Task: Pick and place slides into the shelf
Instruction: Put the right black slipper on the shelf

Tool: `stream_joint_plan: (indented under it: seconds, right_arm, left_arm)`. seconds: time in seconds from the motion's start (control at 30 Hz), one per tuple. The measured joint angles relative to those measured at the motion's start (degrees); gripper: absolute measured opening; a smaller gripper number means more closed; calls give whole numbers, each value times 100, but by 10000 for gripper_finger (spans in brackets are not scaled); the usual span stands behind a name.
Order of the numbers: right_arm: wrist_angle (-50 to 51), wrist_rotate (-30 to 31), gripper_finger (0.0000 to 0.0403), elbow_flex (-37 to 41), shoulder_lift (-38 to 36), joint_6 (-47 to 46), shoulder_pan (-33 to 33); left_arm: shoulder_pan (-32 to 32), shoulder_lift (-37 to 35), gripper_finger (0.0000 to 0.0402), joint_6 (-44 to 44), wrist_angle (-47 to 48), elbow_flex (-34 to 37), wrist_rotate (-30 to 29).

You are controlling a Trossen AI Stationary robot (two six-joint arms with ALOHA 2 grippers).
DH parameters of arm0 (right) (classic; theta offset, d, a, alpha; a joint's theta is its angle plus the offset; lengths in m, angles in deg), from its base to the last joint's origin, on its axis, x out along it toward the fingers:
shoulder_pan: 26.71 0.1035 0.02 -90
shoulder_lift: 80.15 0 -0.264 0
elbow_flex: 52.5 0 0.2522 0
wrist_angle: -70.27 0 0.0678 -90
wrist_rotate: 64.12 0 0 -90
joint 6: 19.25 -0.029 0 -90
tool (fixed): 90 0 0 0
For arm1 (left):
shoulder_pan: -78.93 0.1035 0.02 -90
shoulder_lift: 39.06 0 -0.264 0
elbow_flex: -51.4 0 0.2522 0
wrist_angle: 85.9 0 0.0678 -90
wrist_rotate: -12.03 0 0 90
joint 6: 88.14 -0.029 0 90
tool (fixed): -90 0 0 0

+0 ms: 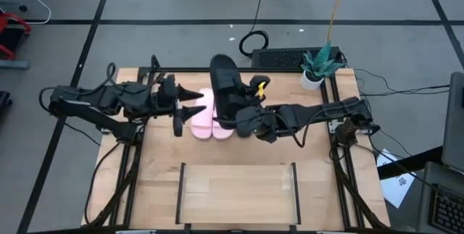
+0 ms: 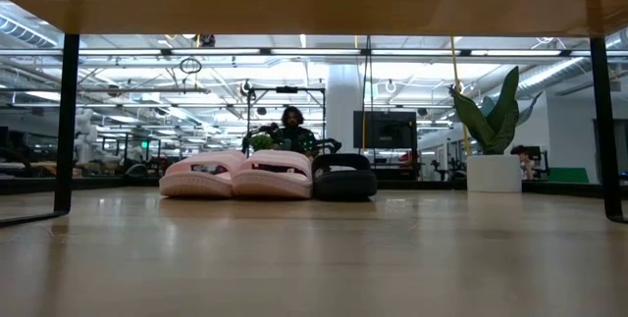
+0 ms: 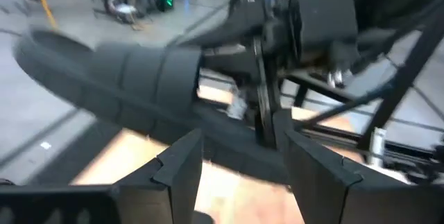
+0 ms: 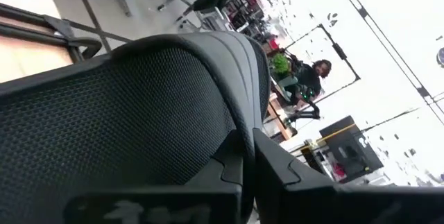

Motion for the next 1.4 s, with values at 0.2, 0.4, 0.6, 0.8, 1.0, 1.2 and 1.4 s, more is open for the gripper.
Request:
stream_joint_plan:
  seconds: [0.2,0.4,0.6,0.8,1.0,1.2,1.4]
  right_arm:
    - [-527,-24,0,0,0,0,-61]
    - [-724,-25,0,0,1,-124,-75]
    - [-794,-167,0,-4,207,-164,-128]
    - [-831,-163,0,-4,458,131,-149]
    - [-997,-138,0,-2,428,166,-245]
    - [-1759,-166,0,0,437,735,-251]
    - [-1903,-167,0,-2,439,750,-259]
  left_arm:
    - [2,337,195,-640,-33,-285,-675]
    - [0,739,195,-1224,-19,-420,-1384]
    - [-44,1052,195,-1901,-191,-864,-1738]
    - [-228,1179,195,-2328,62,-1183,-2341]
    - [-399,1169,195,-2072,469,-1183,-2511]
    - [-484,1169,195,-2021,810,-1183,-2781]
    - [-472,1167,195,-2088,990,-1183,-3066]
